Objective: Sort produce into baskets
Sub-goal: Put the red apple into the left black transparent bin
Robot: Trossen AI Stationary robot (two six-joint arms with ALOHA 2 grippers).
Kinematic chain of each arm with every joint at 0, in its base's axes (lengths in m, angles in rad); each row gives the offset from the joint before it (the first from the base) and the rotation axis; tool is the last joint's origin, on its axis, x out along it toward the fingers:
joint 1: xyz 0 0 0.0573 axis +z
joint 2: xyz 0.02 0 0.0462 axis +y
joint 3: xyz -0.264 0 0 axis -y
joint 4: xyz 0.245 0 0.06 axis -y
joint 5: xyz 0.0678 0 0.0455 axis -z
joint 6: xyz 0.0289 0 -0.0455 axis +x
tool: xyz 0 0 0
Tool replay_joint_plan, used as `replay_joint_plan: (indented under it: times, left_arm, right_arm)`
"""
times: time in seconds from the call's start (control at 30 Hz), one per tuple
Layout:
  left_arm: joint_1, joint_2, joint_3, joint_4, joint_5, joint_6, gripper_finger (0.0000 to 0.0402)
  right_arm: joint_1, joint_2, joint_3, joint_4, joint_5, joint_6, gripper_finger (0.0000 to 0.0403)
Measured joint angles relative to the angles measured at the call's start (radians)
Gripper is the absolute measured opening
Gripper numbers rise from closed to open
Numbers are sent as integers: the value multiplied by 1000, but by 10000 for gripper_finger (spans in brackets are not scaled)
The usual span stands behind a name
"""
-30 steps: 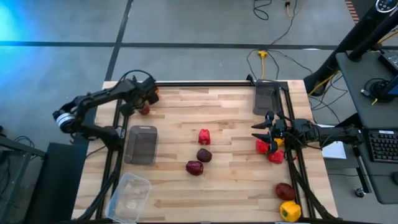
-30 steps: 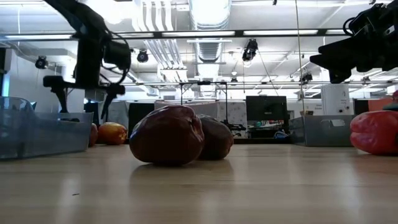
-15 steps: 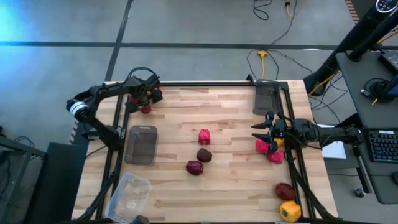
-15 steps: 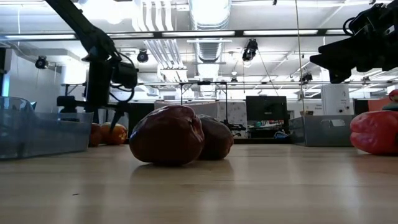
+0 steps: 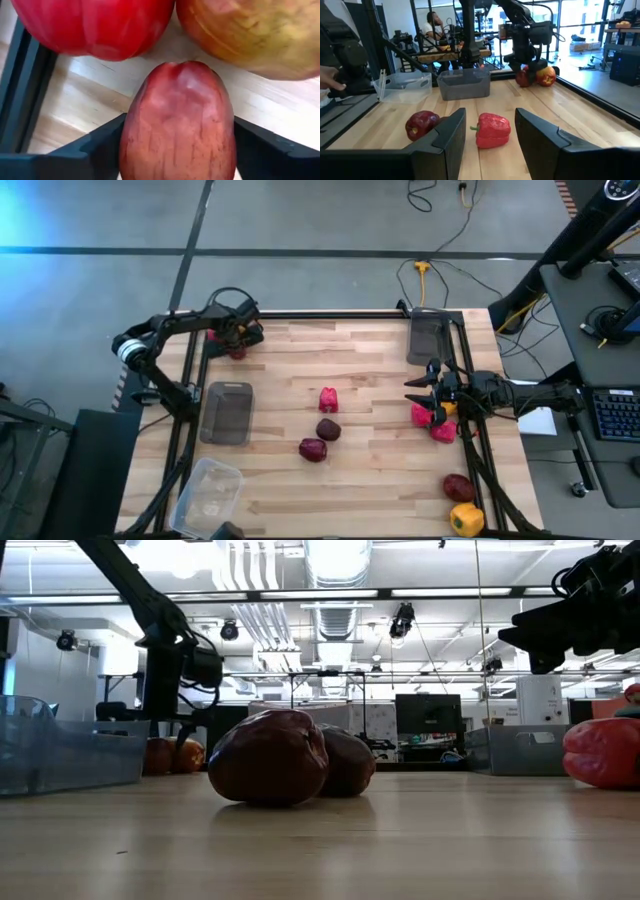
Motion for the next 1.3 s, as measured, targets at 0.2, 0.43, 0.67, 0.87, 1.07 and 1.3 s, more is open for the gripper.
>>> replay_joint_plan:
  times: [0.2, 0.43, 0.67, 0.87, 1.07, 1.3]
  left_arm:
    - [-12, -61, 0, -23, 0, 94, 248]
    - [-204, -258, 0, -112, 85, 161, 258]
    - [-613, -423, 0, -272, 121, 3, 256]
    - [-913, -488, 31, -319, 51, -198, 257]
    - [-1013, -465, -24, -498, 37, -382, 258]
    - [-1000, -432, -125, -403, 23, -420, 269]
  right_arm:
    - [0, 0, 0, 0, 0, 0, 162]
    - [0, 0, 0, 0, 0, 0, 162]
    - [0, 0, 0, 0, 0, 0, 162]
    - [0, 0, 0, 0, 0, 0, 162]
    - [0, 0, 0, 0, 0, 0, 162]
    - [0, 0, 0, -2, 16, -36, 162]
